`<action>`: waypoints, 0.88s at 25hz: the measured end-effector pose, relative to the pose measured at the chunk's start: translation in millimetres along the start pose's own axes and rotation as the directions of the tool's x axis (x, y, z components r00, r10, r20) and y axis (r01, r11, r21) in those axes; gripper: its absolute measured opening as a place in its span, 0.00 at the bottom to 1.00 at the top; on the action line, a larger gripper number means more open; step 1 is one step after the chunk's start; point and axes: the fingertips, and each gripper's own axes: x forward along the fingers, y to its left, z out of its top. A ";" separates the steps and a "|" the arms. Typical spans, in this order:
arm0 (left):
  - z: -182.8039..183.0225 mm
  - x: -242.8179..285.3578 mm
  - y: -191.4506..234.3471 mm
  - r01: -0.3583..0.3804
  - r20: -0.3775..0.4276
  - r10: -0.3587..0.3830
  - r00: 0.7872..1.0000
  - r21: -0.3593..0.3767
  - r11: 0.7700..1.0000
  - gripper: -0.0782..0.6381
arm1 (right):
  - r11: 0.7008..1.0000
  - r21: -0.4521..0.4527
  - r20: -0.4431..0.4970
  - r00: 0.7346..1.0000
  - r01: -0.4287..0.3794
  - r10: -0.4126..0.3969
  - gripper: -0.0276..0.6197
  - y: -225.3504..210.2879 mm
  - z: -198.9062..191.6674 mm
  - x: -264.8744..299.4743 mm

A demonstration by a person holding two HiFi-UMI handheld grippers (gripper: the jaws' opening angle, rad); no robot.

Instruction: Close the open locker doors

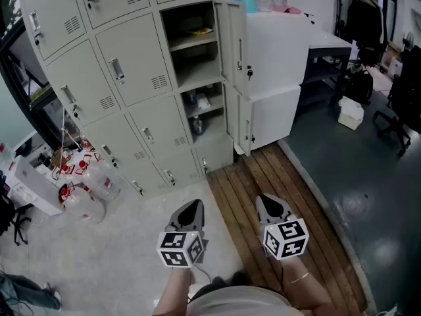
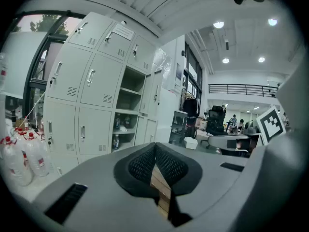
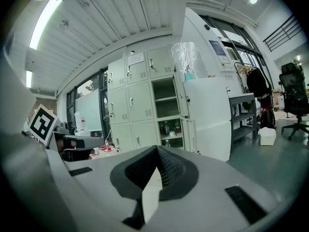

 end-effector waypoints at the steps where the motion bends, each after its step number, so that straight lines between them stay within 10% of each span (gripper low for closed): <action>1: -0.9 -0.5 -2.6 0.000 -0.002 0.000 1.000 0.003 1.000 0.14 | 1.000 0.001 -0.001 1.000 -0.002 0.002 0.05 -0.9 -1.1 -2.1; 22: 19.3 36.4 6.3 -0.011 0.011 0.011 1.000 0.029 1.000 0.14 | 0.997 0.060 0.111 0.993 -0.048 0.042 0.05 -24.7 38.7 30.9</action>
